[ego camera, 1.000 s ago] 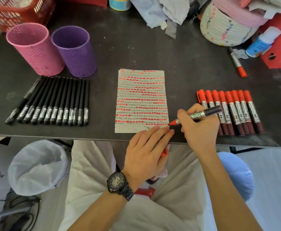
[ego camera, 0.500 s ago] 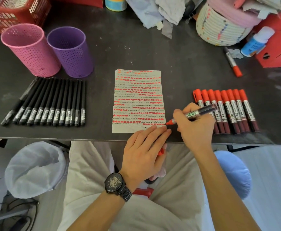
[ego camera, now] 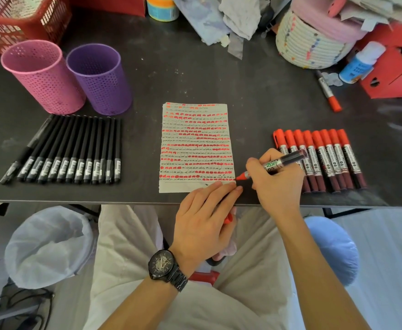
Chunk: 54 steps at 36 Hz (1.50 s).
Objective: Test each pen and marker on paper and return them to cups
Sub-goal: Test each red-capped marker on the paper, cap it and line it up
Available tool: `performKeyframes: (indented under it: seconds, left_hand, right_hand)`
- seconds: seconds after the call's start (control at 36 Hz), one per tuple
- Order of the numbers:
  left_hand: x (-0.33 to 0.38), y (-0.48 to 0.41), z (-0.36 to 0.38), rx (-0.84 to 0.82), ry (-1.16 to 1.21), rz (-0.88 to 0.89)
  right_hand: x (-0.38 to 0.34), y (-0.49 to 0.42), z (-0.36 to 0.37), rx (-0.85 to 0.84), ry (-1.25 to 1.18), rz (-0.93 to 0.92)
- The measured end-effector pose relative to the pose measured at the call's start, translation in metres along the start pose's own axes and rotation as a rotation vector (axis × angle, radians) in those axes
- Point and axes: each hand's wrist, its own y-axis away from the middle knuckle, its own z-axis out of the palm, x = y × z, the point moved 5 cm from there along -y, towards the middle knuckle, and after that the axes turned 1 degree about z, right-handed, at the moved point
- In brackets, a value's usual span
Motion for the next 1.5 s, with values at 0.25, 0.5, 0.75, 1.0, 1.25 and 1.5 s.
performKeyframes:
  seconds: [0.25, 0.5, 0.75, 1.0, 1.25, 1.5]
  left_hand:
    - [0.000, 0.000, 0.000, -0.043, 0.028, -0.008]
    - [-0.001, 0.002, -0.007, -0.021, 0.148, 0.019]
    - [-0.003, 0.033, -0.030, -0.079, 0.259, -0.012]
    - [-0.028, 0.106, -0.012, -0.513, 0.600, -0.654]
    - [-0.033, 0.112, -0.023, -0.452, 0.643, -0.730]
    - [-0.040, 0.105, -0.030, -0.340, 0.779, -0.789]
  right_hand:
    - [-0.005, 0.006, -0.010, 0.095, -0.161, -0.029]
    - [-0.007, 0.045, -0.017, 0.121, -0.310, 0.029]
    - [0.026, 0.126, -0.020, -0.022, -0.896, 0.413]
    - [0.060, 0.167, -0.006, 0.008, -0.806, 0.833]
    - [0.055, 0.163, 0.005, -0.055, -0.584, 0.787]
    - [0.056, 0.164, 0.012, -0.051, -0.466, 0.758]
